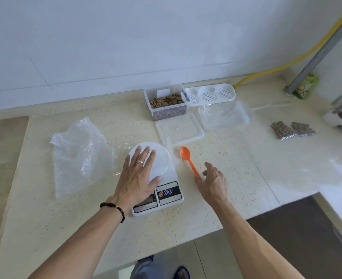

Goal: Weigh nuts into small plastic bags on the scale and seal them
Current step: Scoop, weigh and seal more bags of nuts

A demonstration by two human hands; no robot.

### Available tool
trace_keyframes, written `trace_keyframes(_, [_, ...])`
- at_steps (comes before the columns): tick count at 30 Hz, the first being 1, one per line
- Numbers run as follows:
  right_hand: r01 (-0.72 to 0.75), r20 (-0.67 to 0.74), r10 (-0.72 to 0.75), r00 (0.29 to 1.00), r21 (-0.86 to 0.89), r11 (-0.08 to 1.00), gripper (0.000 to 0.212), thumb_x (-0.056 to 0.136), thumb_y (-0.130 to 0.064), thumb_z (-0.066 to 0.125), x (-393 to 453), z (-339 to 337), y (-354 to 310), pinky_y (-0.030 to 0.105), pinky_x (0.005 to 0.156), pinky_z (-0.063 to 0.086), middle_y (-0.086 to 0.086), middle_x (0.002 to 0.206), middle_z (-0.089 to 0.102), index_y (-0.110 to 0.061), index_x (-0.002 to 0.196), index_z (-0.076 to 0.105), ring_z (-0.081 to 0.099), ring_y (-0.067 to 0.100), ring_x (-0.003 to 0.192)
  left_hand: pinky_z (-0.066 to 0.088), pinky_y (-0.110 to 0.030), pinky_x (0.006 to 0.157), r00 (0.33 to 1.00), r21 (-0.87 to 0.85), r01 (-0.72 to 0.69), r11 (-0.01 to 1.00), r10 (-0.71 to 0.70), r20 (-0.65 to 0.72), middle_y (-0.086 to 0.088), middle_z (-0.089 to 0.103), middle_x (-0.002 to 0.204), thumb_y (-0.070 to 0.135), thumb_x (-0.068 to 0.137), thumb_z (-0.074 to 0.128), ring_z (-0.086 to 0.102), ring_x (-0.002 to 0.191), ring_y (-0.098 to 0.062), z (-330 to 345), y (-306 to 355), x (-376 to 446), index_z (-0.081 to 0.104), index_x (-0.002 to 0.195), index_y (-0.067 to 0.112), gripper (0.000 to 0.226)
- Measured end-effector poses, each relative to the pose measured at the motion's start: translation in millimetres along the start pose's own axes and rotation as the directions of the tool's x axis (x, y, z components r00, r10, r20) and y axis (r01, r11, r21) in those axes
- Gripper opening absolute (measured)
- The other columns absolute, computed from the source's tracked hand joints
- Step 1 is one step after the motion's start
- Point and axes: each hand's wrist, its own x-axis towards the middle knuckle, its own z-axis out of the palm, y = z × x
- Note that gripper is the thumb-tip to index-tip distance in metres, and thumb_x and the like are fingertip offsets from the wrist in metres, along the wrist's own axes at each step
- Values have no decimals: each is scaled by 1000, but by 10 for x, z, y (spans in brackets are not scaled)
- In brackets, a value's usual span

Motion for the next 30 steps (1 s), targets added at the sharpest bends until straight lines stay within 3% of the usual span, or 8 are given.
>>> trace_keyframes(4, [-140, 0, 142, 990, 161, 977, 51, 89, -28, 65, 142, 54, -82, 41, 87, 52, 3, 101, 67, -11, 136, 53, 61, 25, 99, 4, -45, 119, 998, -1, -47, 999, 47, 47, -6, 13, 162, 64, 85, 18, 1, 150, -26, 36, -35, 349, 15, 154, 15, 84])
trace_keyframes(9, [-280, 89, 266, 960, 336, 899, 6, 86, -15, 65, 322, 66, -173, 36, 56, 51, -1, 72, 61, -15, 86, 71, 58, 19, 64, 4, -46, 120, 993, -48, -93, 995, 96, 71, -6, 14, 161, 49, 96, 45, 2, 150, -25, 4, -171, 698, 15, 154, 15, 74])
trace_keyframes(14, [-311, 70, 362, 930, 677, 668, 9, 98, -18, 55, 461, 15, -428, 35, 66, 57, 6, 91, 66, -10, 100, 60, 65, 16, 71, 7, -48, 120, 988, -100, -93, 991, 104, 110, -6, 26, 158, 49, 96, 45, 9, 149, -23, -43, -303, 1003, 20, 152, 13, 70])
trace_keyframes(20, [-295, 165, 245, 955, 488, 822, 20, 88, -23, 68, 713, 3, -818, 21, 61, 45, 2, 92, 64, -15, 105, 61, 57, 11, 74, 9, -44, 119, 977, -131, -71, 989, 95, 191, -3, 34, 152, 46, 98, 43, 13, 148, -21, -89, -490, 1190, 34, 144, 16, 56])
trace_keyframes(23, [-304, 256, 199, 946, 483, 821, 15, 83, -15, 70, 746, -28, -910, 20, 61, 43, 2, 85, 65, -13, 98, 69, 55, 12, 70, 13, -44, 118, 975, -200, -37, 979, 79, 209, 0, 42, 145, 44, 98, 46, 21, 146, -21, -77, -575, 1229, 47, 137, 16, 48])
trace_keyframes(26, [-254, 264, 111, 958, 607, 753, 10, 84, -9, 65, 754, -166, -1020, 26, 58, 41, 3, 75, 62, -13, 88, 73, 48, 14, 66, 25, -43, 111, 989, -281, -7, 960, 49, 141, 4, 62, 121, 38, 95, 47, 52, 123, -20, -114, -623, 1290, 65, 112, 20, 30])
trace_keyframes(28, [-211, 248, 63, 967, 636, 742, 12, 84, -8, 62, 789, -311, -1109, 24, 54, 41, 0, 72, 63, -12, 87, 73, 48, 13, 65, 40, -35, 94, 991, -417, 48, 908, 10, 135, 6, 68, 94, 27, 95, 51, 63, 95, -20, -228, -614, 1345, 64, 89, 18, 17])
trace_keyframes(30, [-170, 227, 31, 973, 623, 764, 12, 84, -8, 62, 845, -451, -1192, 21, 53, 40, -2, 70, 62, -13, 87, 73, 49, 12, 64, 46, -28, 72, 973, -616, 156, 772, -13, 230, 0, 69, 75, 18, 95, 54, 64, 76, -17, -388, -572, 1400, 62, 80, 14, 18])
